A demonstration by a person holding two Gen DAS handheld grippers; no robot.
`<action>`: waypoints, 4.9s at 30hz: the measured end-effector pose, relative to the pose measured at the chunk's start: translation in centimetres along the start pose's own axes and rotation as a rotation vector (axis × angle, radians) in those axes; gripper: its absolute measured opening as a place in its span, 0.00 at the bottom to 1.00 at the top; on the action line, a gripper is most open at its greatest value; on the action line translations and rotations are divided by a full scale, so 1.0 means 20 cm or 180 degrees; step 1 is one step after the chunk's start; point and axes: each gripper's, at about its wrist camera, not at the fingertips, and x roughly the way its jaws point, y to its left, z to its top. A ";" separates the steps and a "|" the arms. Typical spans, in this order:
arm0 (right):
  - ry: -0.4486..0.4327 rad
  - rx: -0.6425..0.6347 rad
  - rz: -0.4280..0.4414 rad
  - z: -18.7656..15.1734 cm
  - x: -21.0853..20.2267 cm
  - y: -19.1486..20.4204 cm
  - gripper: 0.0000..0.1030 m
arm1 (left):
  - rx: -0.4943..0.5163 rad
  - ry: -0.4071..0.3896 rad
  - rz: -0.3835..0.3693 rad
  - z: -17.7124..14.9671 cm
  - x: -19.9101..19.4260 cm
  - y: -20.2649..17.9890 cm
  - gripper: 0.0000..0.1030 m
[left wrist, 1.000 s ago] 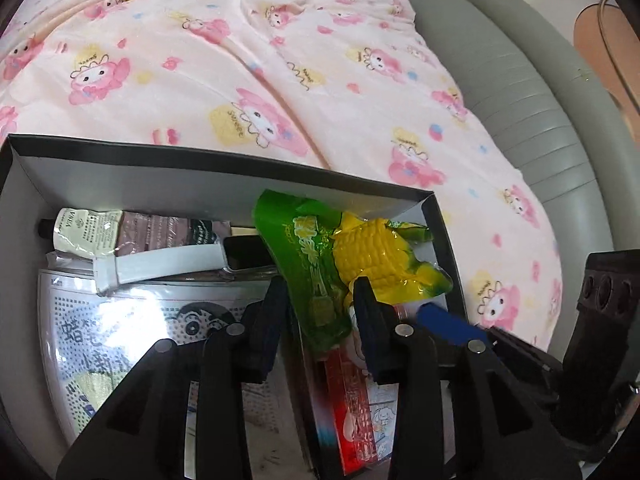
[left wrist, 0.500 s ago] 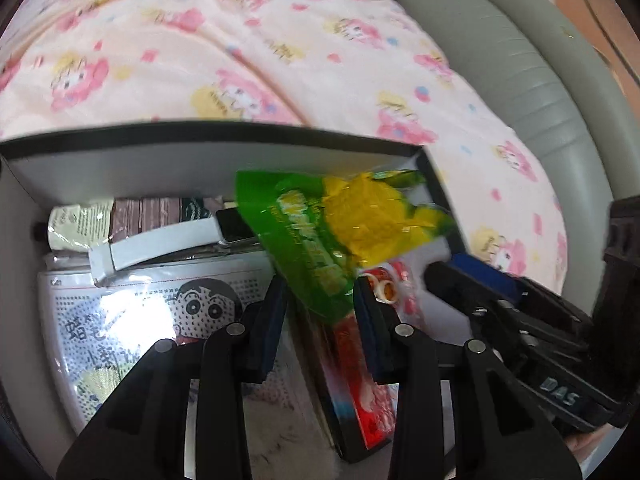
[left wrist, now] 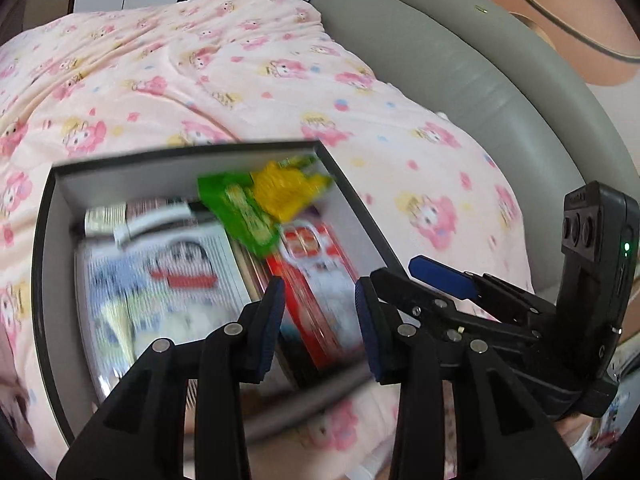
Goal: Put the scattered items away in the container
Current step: 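Lower the corn package into the box and open the left gripper, then move the right gripper to the beige cloth bag and grasp it, then carry the beige cloth bag in the right gripper over the box, then release the cloth bag into the box and withdraw the right gripper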
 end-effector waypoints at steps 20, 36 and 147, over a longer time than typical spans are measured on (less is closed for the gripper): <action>-0.0060 -0.0733 0.0388 -0.37 -0.31 0.58 0.46 | -0.0432 -0.0269 0.0431 -0.50 -0.66 0.18 0.34; 0.0710 -0.1649 0.1210 -0.45 0.11 1.55 0.47 | -0.1714 -0.0759 0.0963 -0.92 -1.14 1.05 0.38; 0.0694 -0.0473 0.0465 0.04 0.31 0.20 0.24 | -0.0336 0.0135 0.0387 -0.04 -0.02 0.32 0.35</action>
